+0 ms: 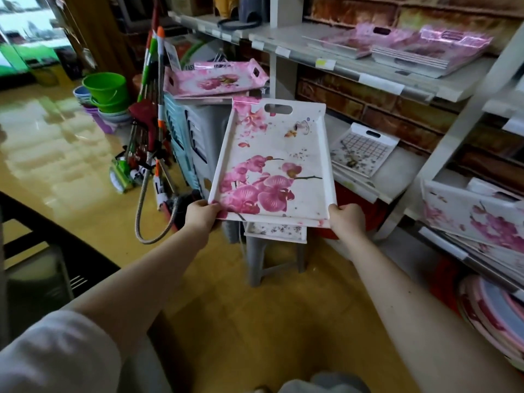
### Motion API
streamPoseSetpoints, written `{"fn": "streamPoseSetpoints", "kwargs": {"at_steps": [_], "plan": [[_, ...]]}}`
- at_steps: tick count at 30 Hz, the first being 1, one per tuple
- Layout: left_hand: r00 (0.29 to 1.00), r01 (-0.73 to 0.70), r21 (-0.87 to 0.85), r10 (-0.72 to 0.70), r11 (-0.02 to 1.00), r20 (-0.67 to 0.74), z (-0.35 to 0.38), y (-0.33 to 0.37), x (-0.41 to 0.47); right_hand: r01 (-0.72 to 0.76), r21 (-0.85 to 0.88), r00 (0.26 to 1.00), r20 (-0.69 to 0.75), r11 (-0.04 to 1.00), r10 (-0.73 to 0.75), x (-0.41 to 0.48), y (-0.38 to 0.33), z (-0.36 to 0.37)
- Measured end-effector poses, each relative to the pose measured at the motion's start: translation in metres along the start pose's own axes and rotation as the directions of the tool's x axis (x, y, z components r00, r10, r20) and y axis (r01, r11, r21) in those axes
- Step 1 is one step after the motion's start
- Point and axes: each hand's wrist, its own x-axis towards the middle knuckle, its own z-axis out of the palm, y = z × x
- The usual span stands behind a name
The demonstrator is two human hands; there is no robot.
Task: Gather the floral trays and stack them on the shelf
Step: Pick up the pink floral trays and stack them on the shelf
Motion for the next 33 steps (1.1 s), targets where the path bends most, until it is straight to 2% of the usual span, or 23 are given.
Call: {"fn": "streamPoseSetpoints", "kwargs": {"at_steps": [9, 19, 28, 33], "plan": [[0.999, 0.016, -0.022, -0.016, 1.000, 0.034, -0.002, 0.016, 0.034, -0.015, 0.031, 0.999, -0.042, 0.999, 0.016, 0.025, -0.021, 0.021], [1.000, -0.027, -0.005, 0.027, 1.000, 0.002, 0.019, 0.072, 0.125, 0.008, 0.127, 0.995, -0.098, 0.992, 0.005, 0.113, -0.080, 0.059], [0.994, -0.094, 0.009, 0.094, 0.996, 0.053, 0.068, 0.146, 0.209, 0.028, 0.177, 0.983, -0.185, 0.984, 0.005, 0.203, -0.133, 0.064], [0.987, -0.096, -0.004, 0.096, 0.995, 0.132, 0.084, 0.166, 0.241, 0.063, 0.203, 0.974, -0.225, 0.977, -0.016, 0.227, -0.150, 0.065]]}}
